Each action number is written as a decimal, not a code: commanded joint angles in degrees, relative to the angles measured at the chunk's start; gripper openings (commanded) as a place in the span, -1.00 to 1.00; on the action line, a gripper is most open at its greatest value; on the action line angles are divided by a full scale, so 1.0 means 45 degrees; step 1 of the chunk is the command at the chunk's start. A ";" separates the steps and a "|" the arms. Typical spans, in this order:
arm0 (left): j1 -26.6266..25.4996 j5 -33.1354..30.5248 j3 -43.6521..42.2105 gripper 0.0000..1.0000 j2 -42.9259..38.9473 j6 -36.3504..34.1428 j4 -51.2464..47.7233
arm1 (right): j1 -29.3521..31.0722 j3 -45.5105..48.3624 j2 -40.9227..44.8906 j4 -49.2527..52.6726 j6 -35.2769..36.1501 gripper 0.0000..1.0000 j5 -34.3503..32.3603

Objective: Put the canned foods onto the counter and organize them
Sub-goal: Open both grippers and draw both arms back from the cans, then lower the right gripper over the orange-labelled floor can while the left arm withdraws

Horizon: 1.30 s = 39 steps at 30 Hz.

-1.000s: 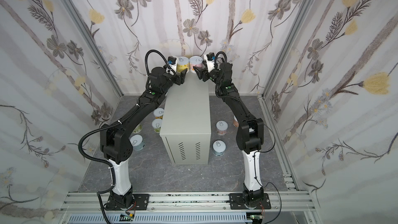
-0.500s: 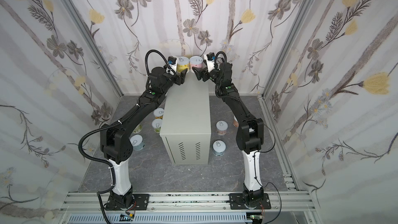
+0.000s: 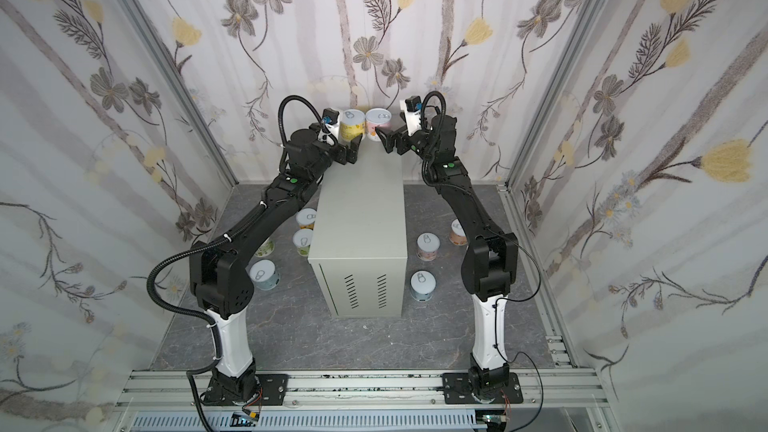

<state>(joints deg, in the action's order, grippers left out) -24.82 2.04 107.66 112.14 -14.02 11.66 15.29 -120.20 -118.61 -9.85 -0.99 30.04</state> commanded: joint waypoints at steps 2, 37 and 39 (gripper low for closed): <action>0.0007 0.0003 -0.0156 1.00 -0.0572 -0.0693 -0.0873 | -0.0150 0.1699 0.1988 0.0369 -0.0052 0.99 -0.0701; 0.2486 -0.0273 -0.5822 1.00 -0.7894 0.0987 -0.1867 | -0.2893 1.5650 1.1654 0.7943 -0.6104 0.99 -0.7344; 0.2574 -0.0317 -0.5988 1.00 -0.8022 0.1021 -0.1936 | -0.3225 1.5553 1.1090 0.7950 -0.6106 0.99 -0.7287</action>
<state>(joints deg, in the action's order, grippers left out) -13.69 0.64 81.56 76.93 -10.17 2.66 2.13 -49.41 -66.46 25.67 -27.40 -4.16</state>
